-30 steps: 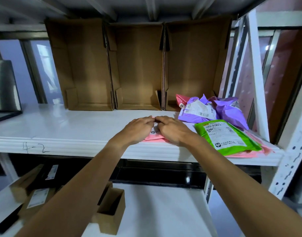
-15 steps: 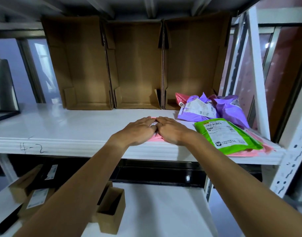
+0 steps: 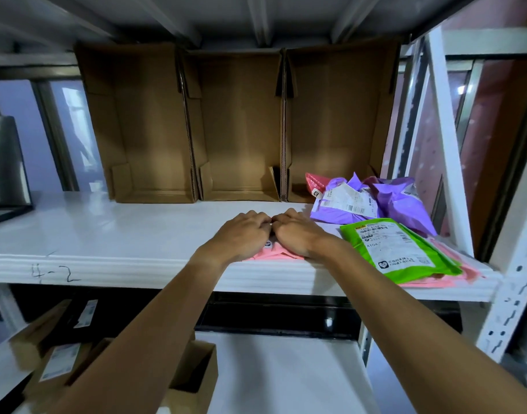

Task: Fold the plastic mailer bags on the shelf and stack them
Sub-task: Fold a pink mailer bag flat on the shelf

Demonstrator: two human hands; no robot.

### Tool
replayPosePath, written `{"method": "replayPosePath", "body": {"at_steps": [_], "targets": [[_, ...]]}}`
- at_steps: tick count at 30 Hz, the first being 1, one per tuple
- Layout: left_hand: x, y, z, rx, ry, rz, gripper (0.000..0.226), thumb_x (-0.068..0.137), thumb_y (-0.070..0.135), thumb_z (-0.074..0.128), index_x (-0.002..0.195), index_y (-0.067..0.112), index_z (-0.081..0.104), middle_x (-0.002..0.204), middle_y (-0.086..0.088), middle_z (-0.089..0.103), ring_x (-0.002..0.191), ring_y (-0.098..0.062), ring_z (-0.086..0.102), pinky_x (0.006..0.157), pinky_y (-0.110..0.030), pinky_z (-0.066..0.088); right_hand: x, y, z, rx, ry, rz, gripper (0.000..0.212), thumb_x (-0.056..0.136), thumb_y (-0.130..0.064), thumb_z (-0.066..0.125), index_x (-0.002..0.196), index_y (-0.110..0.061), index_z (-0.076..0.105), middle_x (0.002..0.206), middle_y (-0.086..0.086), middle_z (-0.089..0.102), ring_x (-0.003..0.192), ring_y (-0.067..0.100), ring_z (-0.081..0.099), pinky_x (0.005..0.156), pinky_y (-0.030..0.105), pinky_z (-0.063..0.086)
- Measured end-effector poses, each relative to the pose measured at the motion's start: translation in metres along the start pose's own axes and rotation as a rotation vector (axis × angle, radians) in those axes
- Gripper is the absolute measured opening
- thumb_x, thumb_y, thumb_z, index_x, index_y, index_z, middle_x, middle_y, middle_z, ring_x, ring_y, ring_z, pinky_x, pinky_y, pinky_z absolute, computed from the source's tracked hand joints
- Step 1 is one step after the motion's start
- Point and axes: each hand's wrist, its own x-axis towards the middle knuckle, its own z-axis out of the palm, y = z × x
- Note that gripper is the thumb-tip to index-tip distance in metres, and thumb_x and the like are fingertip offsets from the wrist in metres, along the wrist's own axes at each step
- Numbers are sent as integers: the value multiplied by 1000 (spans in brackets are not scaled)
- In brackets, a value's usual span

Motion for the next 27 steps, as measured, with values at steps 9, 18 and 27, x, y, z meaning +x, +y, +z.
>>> {"method": "replayPosePath", "body": {"at_steps": [9, 18, 27], "targets": [[1, 0, 2, 39, -18, 8, 45, 109, 18, 30, 151, 6, 38, 162, -9, 29, 149, -28, 27, 117, -44, 30, 1, -1, 8, -1, 115, -40, 42, 103, -20, 30, 137, -5, 50, 145, 12, 47, 133, 30, 38, 108, 49, 37], [4, -3, 2, 182, -38, 15, 31, 103, 13, 42, 131, 6, 53, 136, -9, 53, 131, -28, 46, 95, -49, 49, 0, -4, 7, -1, 138, -39, 39, 101, -12, 32, 131, 0, 53, 138, 17, 52, 130, 34, 44, 107, 50, 39], [1, -1, 1, 219, -48, -45, 23, 100, 25, 24, 85, 24, 42, 93, 1, 47, 105, -29, 52, 89, -47, 39, -13, -8, -1, -85, 153, 42, 40, 101, -23, 27, 127, -8, 53, 132, 18, 54, 128, 35, 44, 98, 51, 43]]}}
